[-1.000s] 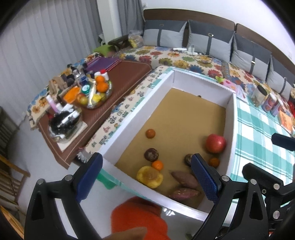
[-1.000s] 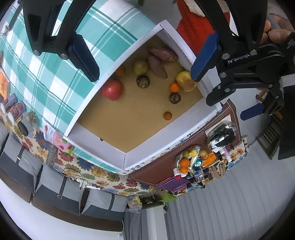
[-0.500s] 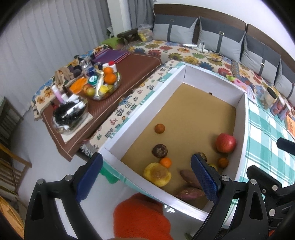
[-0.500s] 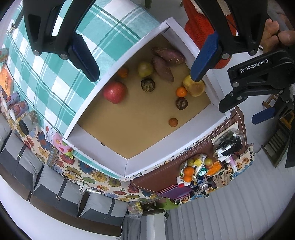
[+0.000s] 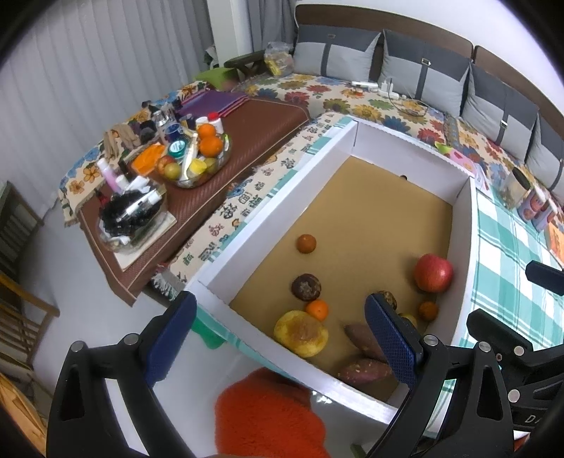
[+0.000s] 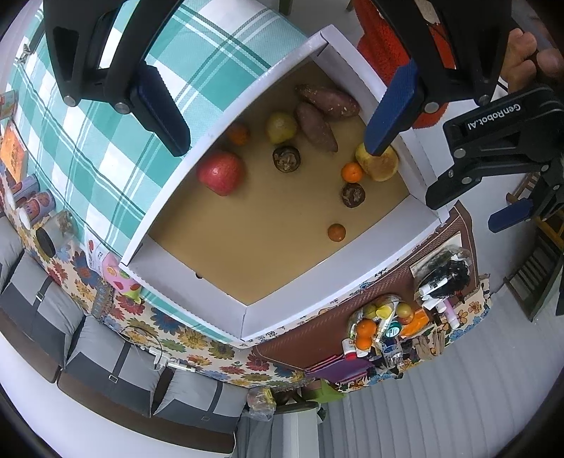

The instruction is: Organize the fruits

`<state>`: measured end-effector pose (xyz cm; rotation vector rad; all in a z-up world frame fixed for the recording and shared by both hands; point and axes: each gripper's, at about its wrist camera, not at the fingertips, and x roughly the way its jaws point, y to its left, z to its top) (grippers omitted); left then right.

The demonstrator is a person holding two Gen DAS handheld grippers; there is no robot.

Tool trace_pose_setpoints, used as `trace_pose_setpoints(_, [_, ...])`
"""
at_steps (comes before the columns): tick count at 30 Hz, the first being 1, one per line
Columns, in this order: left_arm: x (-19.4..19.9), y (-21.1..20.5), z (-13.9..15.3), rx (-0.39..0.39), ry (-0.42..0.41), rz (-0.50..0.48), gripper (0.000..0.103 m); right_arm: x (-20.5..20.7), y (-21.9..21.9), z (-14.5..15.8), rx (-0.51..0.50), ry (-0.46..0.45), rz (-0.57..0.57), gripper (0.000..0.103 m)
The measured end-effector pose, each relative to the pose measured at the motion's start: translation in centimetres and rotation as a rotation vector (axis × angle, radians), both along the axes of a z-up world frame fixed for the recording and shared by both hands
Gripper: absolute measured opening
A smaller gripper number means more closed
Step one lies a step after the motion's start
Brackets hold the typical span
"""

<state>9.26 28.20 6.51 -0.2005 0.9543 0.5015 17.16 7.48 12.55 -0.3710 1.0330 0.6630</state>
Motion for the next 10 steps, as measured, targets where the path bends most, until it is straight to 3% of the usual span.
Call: trace_pose_setpoints(10, [0.47, -0.13, -0.1, -0.011, -0.014, -0.038, 0.097, 0.2, 0.46, -0.45, 0.0, 0.007, 0.005, 0.099])
